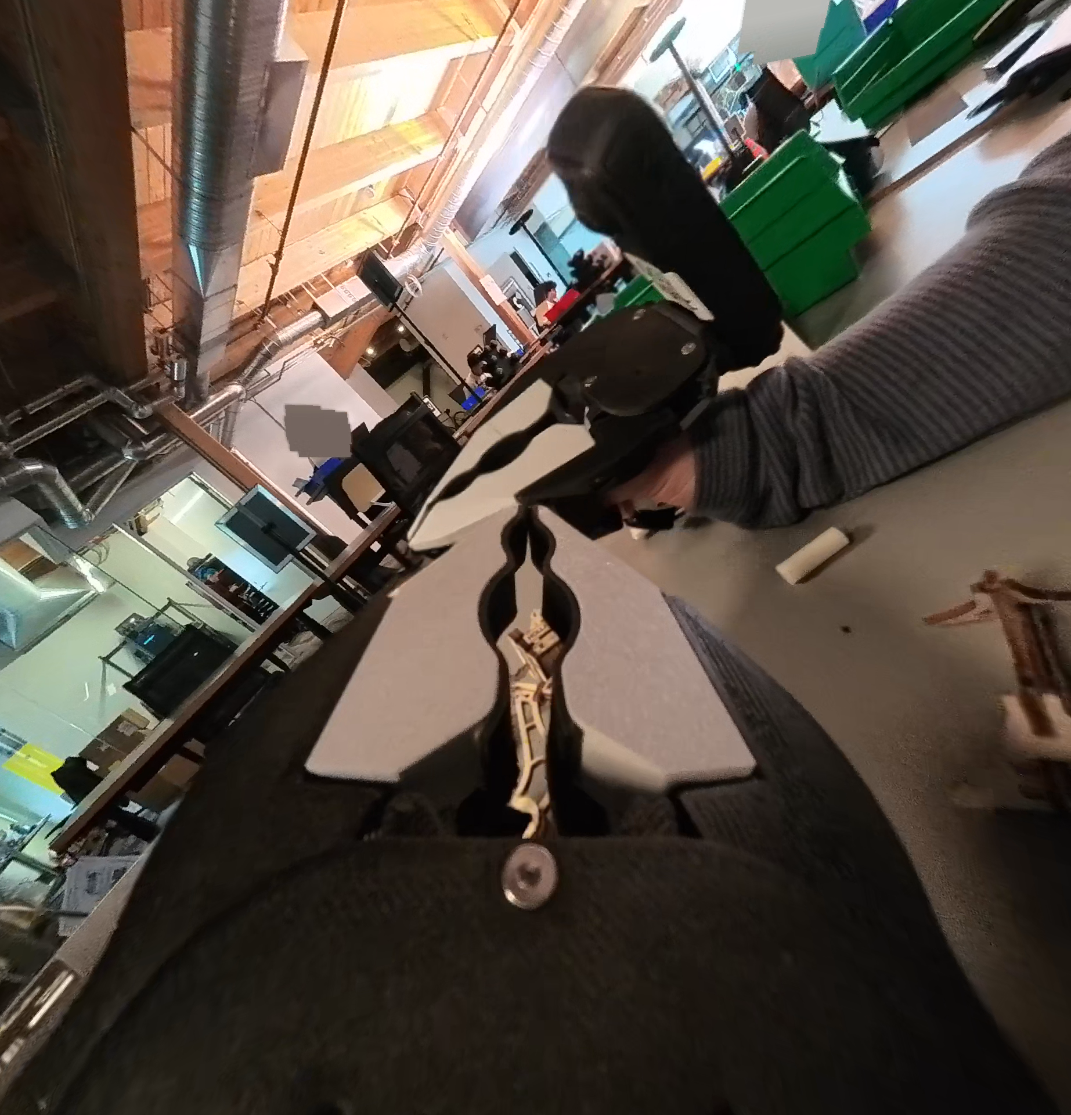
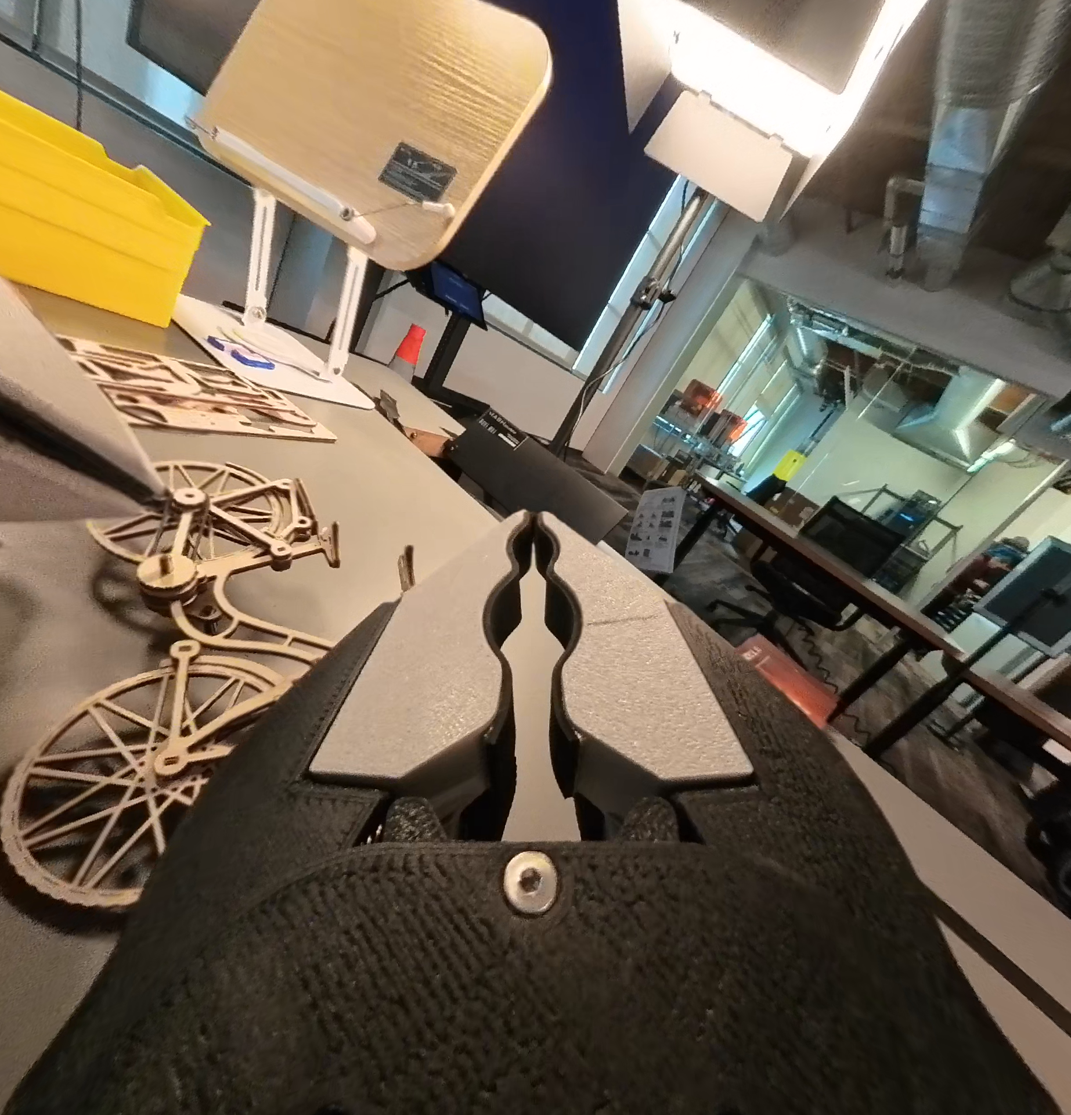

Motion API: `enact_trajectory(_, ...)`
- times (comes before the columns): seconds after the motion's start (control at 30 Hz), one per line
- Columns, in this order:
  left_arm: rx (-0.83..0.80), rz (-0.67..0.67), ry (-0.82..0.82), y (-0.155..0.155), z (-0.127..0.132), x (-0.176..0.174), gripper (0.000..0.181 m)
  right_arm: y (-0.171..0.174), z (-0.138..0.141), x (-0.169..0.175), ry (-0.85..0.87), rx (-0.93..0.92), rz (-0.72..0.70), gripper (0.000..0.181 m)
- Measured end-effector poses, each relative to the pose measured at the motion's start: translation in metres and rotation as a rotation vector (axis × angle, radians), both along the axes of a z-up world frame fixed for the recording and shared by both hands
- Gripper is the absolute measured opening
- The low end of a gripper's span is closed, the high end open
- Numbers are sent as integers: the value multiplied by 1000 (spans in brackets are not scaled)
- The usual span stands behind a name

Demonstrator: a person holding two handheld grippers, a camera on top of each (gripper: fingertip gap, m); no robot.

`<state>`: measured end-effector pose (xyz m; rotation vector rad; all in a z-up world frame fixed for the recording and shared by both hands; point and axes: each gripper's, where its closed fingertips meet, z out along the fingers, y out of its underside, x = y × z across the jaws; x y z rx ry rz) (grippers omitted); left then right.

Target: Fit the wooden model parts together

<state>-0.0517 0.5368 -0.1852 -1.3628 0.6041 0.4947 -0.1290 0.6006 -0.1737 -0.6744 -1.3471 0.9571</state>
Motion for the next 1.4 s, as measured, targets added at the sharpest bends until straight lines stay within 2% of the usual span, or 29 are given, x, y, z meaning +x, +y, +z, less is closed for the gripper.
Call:
enact_trajectory(0.1, -99, -54, 0, -16, -13, 3, 0, -6, -4, 12, -16, 40, 24, 0)
enact_trajectory(0.17, -203, -167, 9, -33, -28, 16, 0, -13, -10, 22, -55, 71, 59, 0)
enact_trajectory(0.23, -231, -304, -16, -55, -26, 34, 0, -13, -12, 35, -73, 63, 54, 1)
enact_trajectory(0.3, -258, -410, -35, -71, -21, 48, 0, -13, -9, 51, -80, 39, 64, 14)
enact_trajectory(0.4, -528, -512, -77, -87, -49, 64, 1, -32, -13, 79, -122, 64, 199, 17)
enact_trajectory(0.47, -671, -484, -101, -91, -70, 63, 3, -52, -20, 98, -179, 106, 339, 14)
enact_trajectory(0.53, -711, -420, -106, -89, -82, 57, 5, -75, -33, 117, -278, 118, 502, 13)
enact_trajectory(0.6, -714, -381, -122, -86, -83, 54, 6, -96, -47, 132, -397, 93, 654, 18)
enact_trajectory(0.7, -761, -415, -229, -87, -80, 59, 10, -116, -67, 145, -559, 61, 790, 28)
enact_trajectory(0.83, -796, -393, -315, -83, -80, 59, 9, -124, -81, 153, -695, 54, 830, 32)
enact_trajectory(0.93, -838, -371, -287, -82, -88, 60, 6, -123, -89, 151, -781, 33, 810, 36)
enact_trajectory(1.03, -860, -364, -258, -82, -93, 63, 5, -121, -95, 150, -836, 17, 788, 33)
enact_trajectory(1.2, -844, -364, -255, -81, -91, 68, 5, -121, -98, 152, -872, 12, 797, 22)
enact_trajectory(1.4, -846, -373, -289, -80, -89, 67, 4, -120, -99, 153, -896, -5, 797, 23)
